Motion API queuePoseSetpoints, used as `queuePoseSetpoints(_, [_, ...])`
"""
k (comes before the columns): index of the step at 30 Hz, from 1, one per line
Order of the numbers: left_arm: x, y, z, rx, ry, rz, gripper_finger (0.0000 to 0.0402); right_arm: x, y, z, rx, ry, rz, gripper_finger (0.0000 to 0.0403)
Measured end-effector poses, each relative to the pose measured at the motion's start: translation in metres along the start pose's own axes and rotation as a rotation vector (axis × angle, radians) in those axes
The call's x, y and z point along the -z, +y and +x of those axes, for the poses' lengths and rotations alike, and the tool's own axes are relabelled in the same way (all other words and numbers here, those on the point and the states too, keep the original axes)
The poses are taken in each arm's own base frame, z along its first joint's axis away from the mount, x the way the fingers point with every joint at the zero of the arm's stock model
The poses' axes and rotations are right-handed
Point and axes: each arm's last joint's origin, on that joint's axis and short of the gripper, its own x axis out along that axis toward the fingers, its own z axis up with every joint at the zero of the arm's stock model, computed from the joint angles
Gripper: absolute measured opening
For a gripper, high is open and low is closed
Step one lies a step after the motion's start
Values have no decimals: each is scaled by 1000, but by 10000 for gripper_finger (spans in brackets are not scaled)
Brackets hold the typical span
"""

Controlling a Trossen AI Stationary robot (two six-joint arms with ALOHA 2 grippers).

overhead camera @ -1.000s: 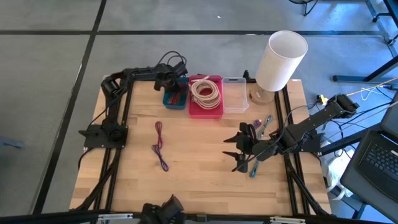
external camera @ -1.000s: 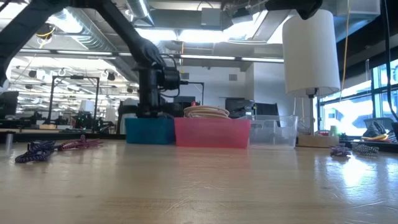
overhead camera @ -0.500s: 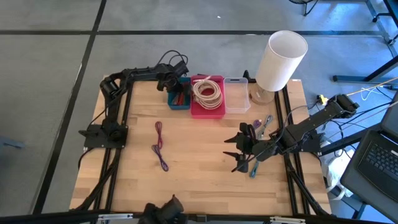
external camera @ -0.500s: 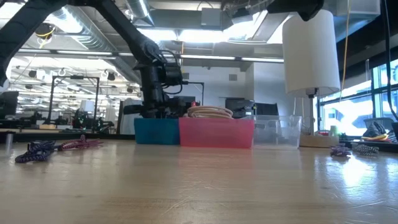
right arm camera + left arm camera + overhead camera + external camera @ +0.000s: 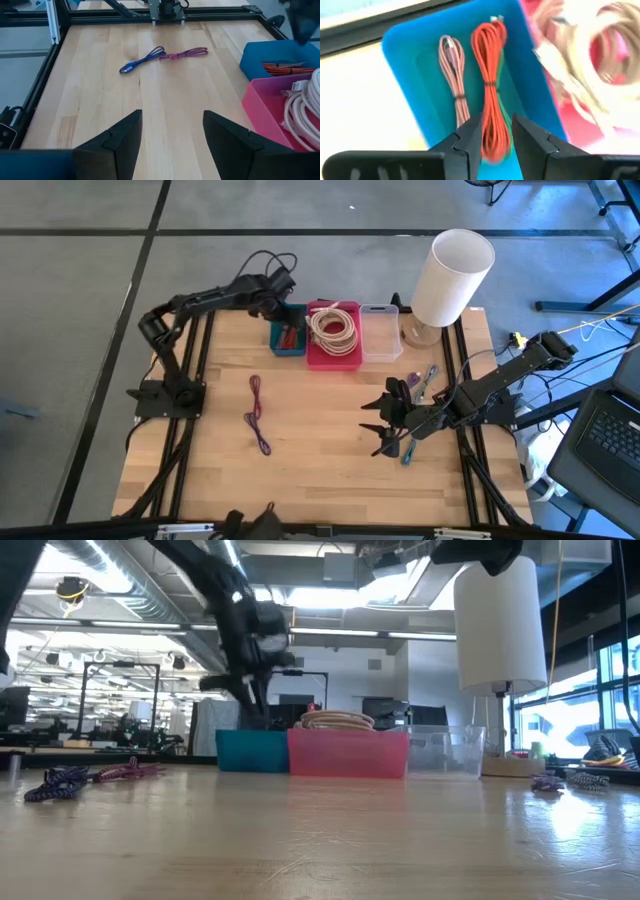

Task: Pick & Place USB Port
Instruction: Put the violet patterned charger cable into the transparent bin

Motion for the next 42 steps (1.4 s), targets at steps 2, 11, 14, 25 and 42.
queuePoseSetpoints(2, [9, -4, -22, -7, -14, 60, 98, 0, 0, 0, 1, 1, -1, 213])
queuePoseSetpoints(11, [86, -22, -105, -215, -16, 293, 98, 1, -1, 0, 6, 14, -10, 213])
queuePoseSetpoints(14, [107, -28, -117, -261, -34, 322, 98, 2, -1, 0, 6, 14, -10, 214])
queuePoseSetpoints(25, [194, -34, -93, -380, 152, 520, 93, 2, -1, 0, 6, 16, -5, 214])
queuePoseSetpoints(42, [315, 6, -69, -189, 92, 154, 88, 4, -1, 0, 13, 33, -18, 214])
